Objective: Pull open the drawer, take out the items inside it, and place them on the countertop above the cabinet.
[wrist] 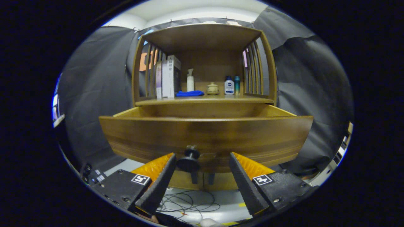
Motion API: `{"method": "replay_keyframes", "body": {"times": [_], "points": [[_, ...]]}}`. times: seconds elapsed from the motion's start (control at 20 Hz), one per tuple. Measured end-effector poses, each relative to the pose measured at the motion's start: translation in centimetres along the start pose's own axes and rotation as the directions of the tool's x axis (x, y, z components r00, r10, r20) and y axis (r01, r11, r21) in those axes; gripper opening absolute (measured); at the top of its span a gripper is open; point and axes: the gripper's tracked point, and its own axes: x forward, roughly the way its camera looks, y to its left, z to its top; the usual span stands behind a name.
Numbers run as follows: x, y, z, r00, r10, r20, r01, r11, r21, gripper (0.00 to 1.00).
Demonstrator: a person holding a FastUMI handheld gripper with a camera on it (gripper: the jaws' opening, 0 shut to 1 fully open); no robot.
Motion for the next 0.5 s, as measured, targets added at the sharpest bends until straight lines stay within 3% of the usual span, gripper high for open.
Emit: {"method": "replay_keyframes", "body": {"times": [0.15,0.35,0.5], "points": [[-1.8,-0.9,5.8,0.996,-0.006,0.086,0.004,1.0,0.018,1.0],[-0.8,-2.7,12.0,0.992,-0.033,0.124,0.028,0.998,0.048,1.0],[2.0,-2.2,15.7,0.999,-0.017,0.047,0.015,0.999,0.042,1.0]]}}
